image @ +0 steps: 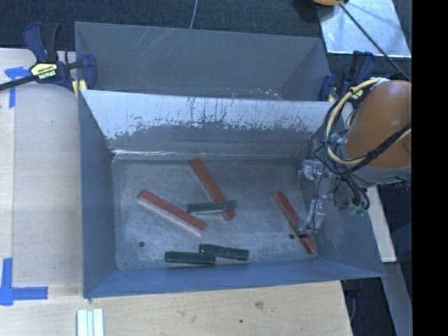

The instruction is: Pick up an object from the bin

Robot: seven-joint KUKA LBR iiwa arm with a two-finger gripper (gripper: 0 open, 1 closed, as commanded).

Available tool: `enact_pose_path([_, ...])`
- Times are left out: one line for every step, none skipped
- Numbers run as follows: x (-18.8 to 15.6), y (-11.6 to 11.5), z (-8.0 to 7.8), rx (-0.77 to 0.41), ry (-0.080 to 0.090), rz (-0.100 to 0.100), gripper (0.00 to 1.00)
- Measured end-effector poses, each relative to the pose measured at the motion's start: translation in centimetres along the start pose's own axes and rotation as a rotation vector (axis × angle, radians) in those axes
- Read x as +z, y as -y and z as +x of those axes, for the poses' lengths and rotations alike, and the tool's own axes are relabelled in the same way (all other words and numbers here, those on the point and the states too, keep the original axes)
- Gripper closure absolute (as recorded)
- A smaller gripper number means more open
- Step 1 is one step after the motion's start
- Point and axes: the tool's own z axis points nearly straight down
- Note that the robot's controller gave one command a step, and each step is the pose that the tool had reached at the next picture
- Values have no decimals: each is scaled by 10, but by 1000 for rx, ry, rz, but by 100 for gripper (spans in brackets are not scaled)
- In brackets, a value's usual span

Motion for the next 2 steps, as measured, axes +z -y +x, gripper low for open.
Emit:
enact_pose_path([-2,-26,-7,72,2,1,0])
enact_pose_path([23,-45,-51,195,4,-1,0])
